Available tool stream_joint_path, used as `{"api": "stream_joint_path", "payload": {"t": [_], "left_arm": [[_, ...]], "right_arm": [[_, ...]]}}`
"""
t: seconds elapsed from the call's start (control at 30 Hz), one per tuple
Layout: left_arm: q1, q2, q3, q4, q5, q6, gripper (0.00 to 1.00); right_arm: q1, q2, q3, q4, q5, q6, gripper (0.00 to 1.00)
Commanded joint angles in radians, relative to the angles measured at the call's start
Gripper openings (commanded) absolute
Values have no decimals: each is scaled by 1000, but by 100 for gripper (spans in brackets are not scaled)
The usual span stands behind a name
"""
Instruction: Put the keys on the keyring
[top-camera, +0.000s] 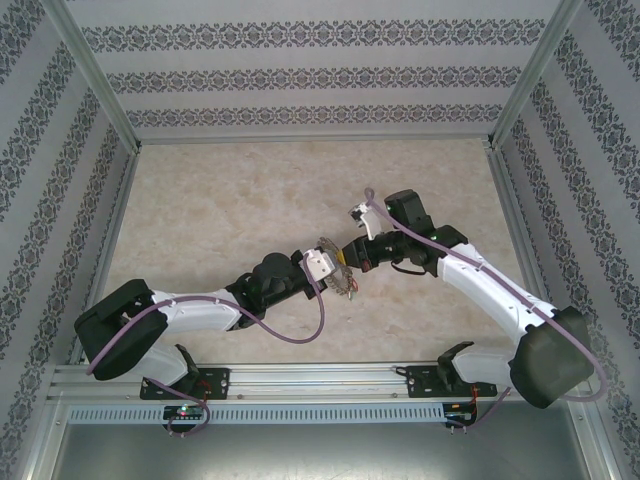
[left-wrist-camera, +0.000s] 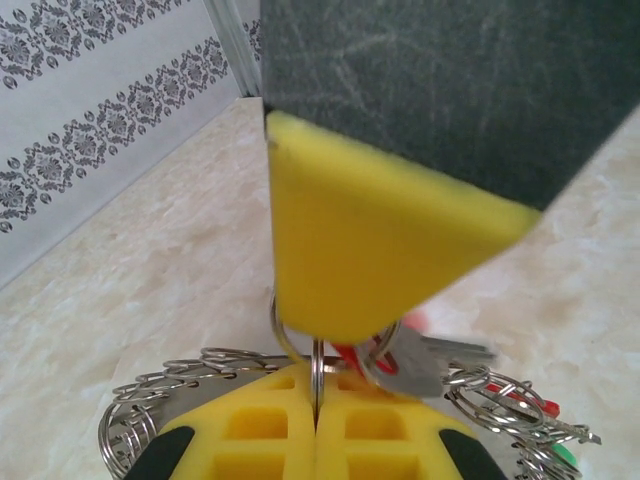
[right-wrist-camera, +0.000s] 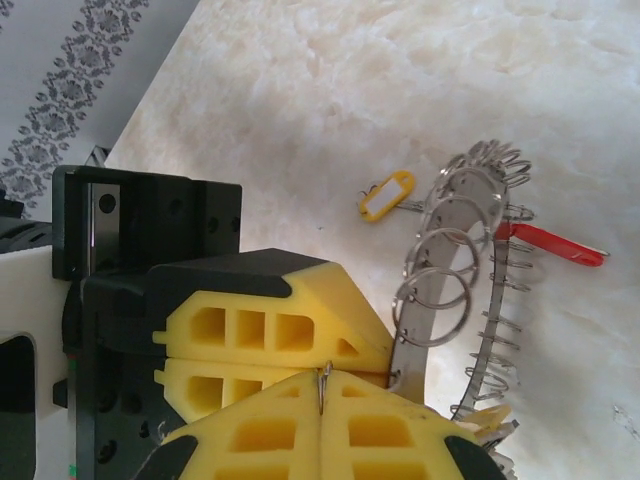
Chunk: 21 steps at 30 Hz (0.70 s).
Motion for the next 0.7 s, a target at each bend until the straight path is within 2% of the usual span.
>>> {"api": "stream_joint_path", "payload": {"t": [0.0,0.2,0.43,0.67], "left_arm": [[0,-11,25,-17,-20,12,0],[0,-19,14,1,-36,1,0],[0,-37,6,-6,-36,7,0],[0,-32,9,-15,-33,6,0]], "right_arm": [[24,-16,44,-7,-39,-37,0],[35,-8,55,-76,30,-75,0],[-28,-11,20,-59,113,-36,0],[-18,-20,11,-31,56,-20,0]]}}
